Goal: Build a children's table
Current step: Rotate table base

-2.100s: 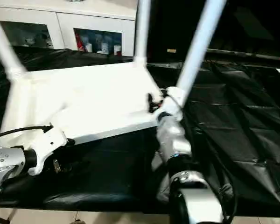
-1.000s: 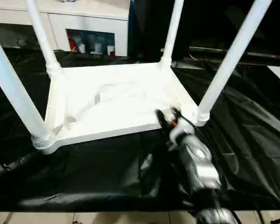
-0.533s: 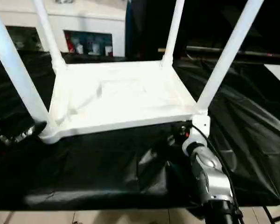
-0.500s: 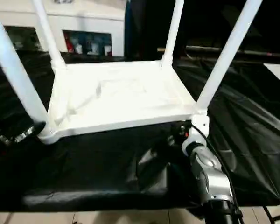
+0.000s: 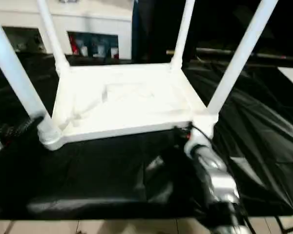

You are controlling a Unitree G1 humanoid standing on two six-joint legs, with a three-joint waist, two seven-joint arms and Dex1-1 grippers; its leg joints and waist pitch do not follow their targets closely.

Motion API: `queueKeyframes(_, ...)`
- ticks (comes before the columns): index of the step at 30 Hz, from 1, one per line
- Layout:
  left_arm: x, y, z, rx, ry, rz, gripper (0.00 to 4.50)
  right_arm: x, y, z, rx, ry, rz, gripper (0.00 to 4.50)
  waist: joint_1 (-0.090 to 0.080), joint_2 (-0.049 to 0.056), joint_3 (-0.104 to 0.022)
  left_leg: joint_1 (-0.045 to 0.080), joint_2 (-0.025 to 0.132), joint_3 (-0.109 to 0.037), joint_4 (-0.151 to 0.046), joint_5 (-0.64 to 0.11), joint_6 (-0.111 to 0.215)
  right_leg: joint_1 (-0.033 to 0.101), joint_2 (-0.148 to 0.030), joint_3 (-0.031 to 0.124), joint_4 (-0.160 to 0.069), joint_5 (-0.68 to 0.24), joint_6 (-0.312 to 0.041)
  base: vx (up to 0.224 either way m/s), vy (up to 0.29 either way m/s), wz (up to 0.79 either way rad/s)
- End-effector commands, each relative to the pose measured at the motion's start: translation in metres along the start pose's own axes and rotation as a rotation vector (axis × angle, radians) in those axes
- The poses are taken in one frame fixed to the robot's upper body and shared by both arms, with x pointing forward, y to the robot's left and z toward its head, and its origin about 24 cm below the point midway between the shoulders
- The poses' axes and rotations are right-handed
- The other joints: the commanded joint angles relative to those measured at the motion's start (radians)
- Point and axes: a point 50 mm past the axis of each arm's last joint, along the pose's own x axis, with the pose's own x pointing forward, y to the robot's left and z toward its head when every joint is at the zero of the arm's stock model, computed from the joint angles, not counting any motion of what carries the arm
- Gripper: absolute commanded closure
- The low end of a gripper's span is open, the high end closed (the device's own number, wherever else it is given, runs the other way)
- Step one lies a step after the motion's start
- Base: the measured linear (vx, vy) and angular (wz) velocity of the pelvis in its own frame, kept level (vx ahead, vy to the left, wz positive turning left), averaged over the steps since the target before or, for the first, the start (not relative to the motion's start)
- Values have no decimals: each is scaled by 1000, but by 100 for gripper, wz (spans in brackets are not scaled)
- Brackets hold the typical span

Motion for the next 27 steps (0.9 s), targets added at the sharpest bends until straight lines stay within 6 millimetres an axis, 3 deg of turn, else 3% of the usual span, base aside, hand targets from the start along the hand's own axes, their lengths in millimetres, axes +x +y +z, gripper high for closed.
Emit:
queueKeyframes(1,10,-9,1,-40,-23,-79,3,3,0,-3,-10,22,2,141,2,25,-61,2,-29,20,-73,-273,-44,47,-38,29,-74,-216,-162,0,0,0)
queueKeyframes(6,25,-32,12,-109,-58,-275,3,14,3,-4,-23,45,21,141,2,25,-67,-1,-29,23,-67,-209,-39,51,-35,28,-59,-91,-201,0,0,0)
queueKeyframes(8,25,-48,15,-139,-35,-410,3,20,6,-3,-36,50,37,141,2,28,-68,0,-29,25,-66,-208,-38,51,-35,26,-56,-82,-209,0,0,0)
queueKeyframes(14,16,-81,11,-167,107,-679,3,32,14,2,-61,51,87,141,-2,27,-61,1,-28,24,-70,-255,-40,49,-34,25,-62,-164,-201,0,0,0)
queueKeyframes(15,16,-90,11,-177,124,-738,3,35,18,3,-68,53,109,141,-5,14,-60,1,-27,27,-70,-258,-36,49,-32,25,-66,-173,-197,0,0,0)
queueKeyframes(16,16,-90,11,-177,124,-738,3,35,18,3,-68,53,109,141,-4,20,-60,-1,-29,25,-70,-253,-38,51,-34,26,-63,-182,-196,0,0,0)
queueKeyframes(18,18,-108,13,-186,129,-831,3,40,27,5,-76,53,159,141,-8,21,-59,-3,-28,24,-70,-260,-41,51,-35,26,-64,-204,-194,0,0,0)
queueKeyframes(19,21,-116,14,-175,126,-859,3,42,33,6,-87,56,182,141,-11,6,-59,-3,-28,27,-69,-259,-37,51,-34,26,-68,-221,-187,0,0,0)
queueKeyframes(21,30,-129,15,-171,116,-907,3,47,46,7,-72,52,227,141,-13,14,-59,-5,-27,25,-69,-248,-38,51,-36,27,-67,-229,-181,0,0,0)
queueKeyframes(22,34,-134,15,-175,106,-924,3,48,53,7,-74,52,251,141,-16,6,-60,-6,-27,26,-69,-247,-40,52,-36,26,-68,-234,-181,0,0,0)
queueKeyframes(27,55,-156,9,-179,87,-979,3,50,81,4,-103,58,368,141,-24,6,-62,-14,-29,24,-68,-219,-39,59,-38,26,-69,-232,-166,0,0,0)
